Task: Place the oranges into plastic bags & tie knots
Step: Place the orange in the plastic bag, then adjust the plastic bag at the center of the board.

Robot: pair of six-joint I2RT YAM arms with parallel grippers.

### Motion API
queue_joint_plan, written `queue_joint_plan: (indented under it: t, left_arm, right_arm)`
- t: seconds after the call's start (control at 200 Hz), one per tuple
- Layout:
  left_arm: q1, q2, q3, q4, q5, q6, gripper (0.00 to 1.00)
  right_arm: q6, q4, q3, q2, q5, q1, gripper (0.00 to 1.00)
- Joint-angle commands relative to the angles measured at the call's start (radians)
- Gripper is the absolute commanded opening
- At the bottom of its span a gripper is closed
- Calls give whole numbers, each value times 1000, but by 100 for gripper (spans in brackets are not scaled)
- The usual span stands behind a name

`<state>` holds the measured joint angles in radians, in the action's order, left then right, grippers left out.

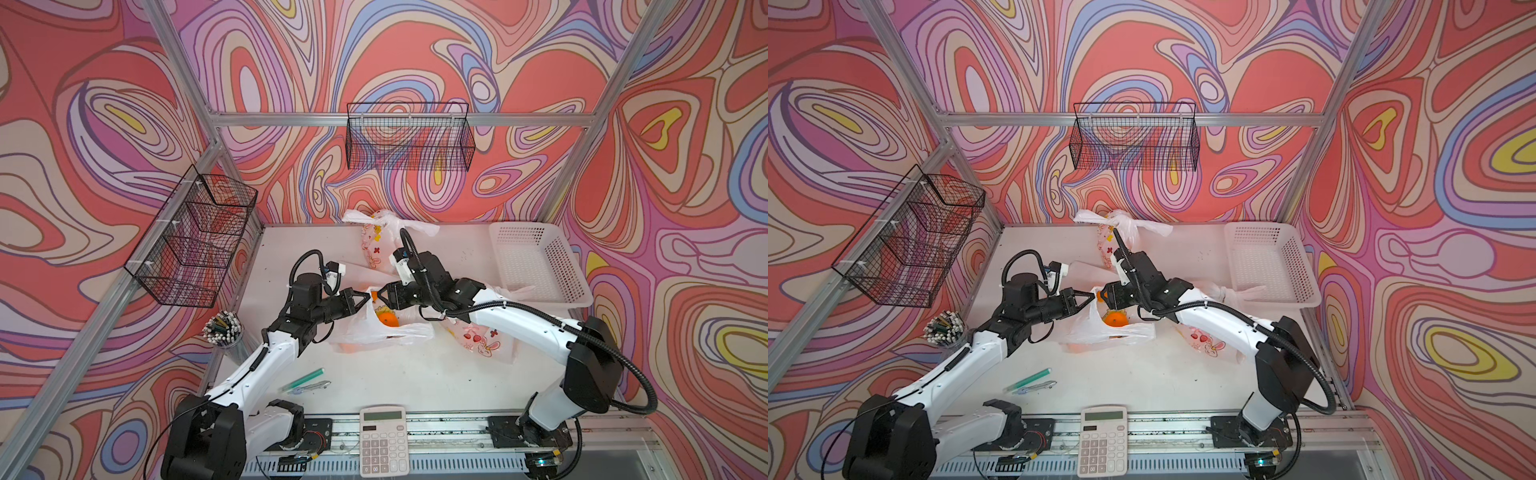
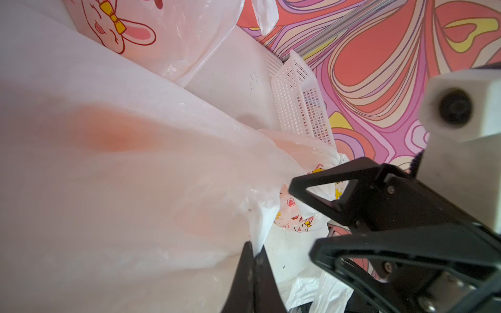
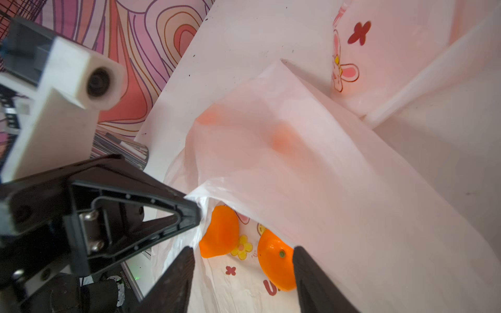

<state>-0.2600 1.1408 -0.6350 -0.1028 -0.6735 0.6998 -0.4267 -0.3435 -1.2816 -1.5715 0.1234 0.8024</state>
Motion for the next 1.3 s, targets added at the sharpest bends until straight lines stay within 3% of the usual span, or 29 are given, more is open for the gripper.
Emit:
queue_joint_plan:
  t: [0.0, 0.28, 0.581, 0.901, 0.997, 1.057, 1.172, 1.292]
  left_arm:
    - [8, 6, 5, -38, -11, -19, 0]
    - [8, 17, -2, -50, -18, -22, 0]
    - [8, 26, -7, -63, -26, -15, 0]
    - [7, 17, -10, -62, -21, -20, 0]
    - [7, 9, -14, -62, -18, -27, 0]
    - [7, -4, -17, -61, -7, -38, 0]
    - [7, -53, -33, -37, 29, -87, 28]
    - [5, -128, -53, -18, 40, -158, 45]
  right_arm:
    - [37, -85, 17, 130, -107, -24, 77]
    - [-7, -188, 231, 335, -30, -200, 89]
    - [-1, -170, 295, 277, 34, -259, 86]
    - [6, -118, 298, 185, 156, -267, 61]
    - [6, -108, 298, 189, 161, -270, 47]
    - [0, -93, 298, 197, 173, -276, 32]
    - [-19, -43, 305, 217, 212, -302, 0]
    - [-51, 26, 319, 233, 266, -346, 0]
